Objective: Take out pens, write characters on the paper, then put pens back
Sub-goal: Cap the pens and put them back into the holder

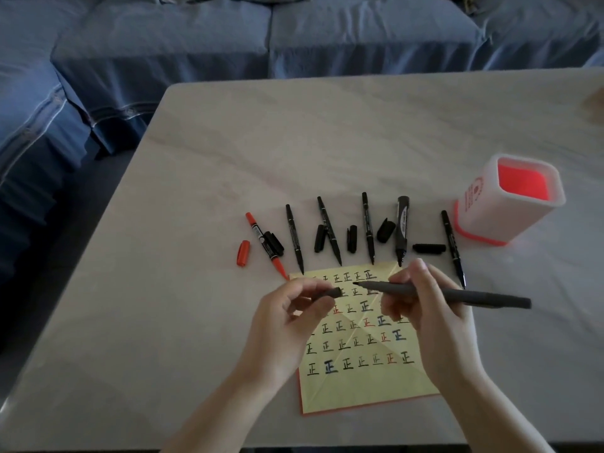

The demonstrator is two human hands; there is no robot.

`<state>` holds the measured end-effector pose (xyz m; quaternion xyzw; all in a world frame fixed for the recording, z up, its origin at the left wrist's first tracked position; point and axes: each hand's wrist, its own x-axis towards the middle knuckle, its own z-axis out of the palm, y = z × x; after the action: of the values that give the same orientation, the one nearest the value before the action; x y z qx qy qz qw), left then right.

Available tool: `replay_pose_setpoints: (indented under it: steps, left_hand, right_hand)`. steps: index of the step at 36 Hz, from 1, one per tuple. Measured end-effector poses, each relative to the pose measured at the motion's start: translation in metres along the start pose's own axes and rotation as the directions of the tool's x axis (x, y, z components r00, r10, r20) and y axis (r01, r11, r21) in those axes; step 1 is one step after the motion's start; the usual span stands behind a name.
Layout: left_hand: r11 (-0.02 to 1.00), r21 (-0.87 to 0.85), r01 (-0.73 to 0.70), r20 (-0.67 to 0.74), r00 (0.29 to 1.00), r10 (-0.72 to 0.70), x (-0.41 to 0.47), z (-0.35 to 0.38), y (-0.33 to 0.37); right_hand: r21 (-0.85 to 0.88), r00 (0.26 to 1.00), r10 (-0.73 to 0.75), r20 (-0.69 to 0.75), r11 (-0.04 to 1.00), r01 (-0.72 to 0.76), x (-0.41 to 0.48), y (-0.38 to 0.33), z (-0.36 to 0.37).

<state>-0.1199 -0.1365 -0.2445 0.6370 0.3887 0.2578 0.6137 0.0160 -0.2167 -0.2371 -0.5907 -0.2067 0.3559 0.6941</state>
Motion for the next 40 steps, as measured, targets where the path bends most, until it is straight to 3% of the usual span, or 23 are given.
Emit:
replay_pose_setpoints:
  steps: [11, 20, 25, 29, 34, 38, 40]
  left_hand:
    - [1.0, -0.018, 0.011, 0.05, 0.999, -0.01, -0.002, 0.001, 0.001]
    - [0.992, 0.127, -0.019, 0.126, 0.992, 0.003, -0.01, 0.003, 0.007]
    - [0.952, 0.229, -0.202, 0.203, 0.967, 0.156, -0.016, 0.007, 0.011]
    - [0.836, 0.355, -0.418, 0.214, 0.907, 0.363, -0.014, 0.016, 0.01]
    - [0.737, 0.406, -0.541, 0.202, 0.839, 0.504, -0.007, 0.031, 0.011]
    - [0.734, 0.44, -0.518, 0.241, 0.855, 0.459, 0.005, 0.049, 0.011]
    - [0.773, 0.443, -0.455, 0.288, 0.888, 0.358, 0.014, 0.06, 0.009]
  right_hand:
    - [-0.081, 1.0, 0.018, 0.024, 0.997, -0.016, -0.001, 0.003, 0.0]
    - [-0.166, 0.993, -0.027, 0.113, 0.985, 0.046, -0.007, 0.004, 0.001]
    - [-0.122, 0.999, -0.027, 0.043, 0.992, 0.032, -0.008, 0.005, -0.001]
    - [-0.049, 0.999, -0.036, 0.001, 0.998, 0.036, -0.008, 0.004, -0.004]
    - [-0.02, 0.995, -0.097, -0.011, 0.995, 0.097, -0.007, -0.004, -0.01]
    - [-0.076, 0.984, -0.083, -0.155, 0.995, 0.072, -0.001, -0.001, -0.022]
    - [-0.259, 0.981, -0.099, -0.169, 0.964, 0.052, 0.005, 0.001, -0.028]
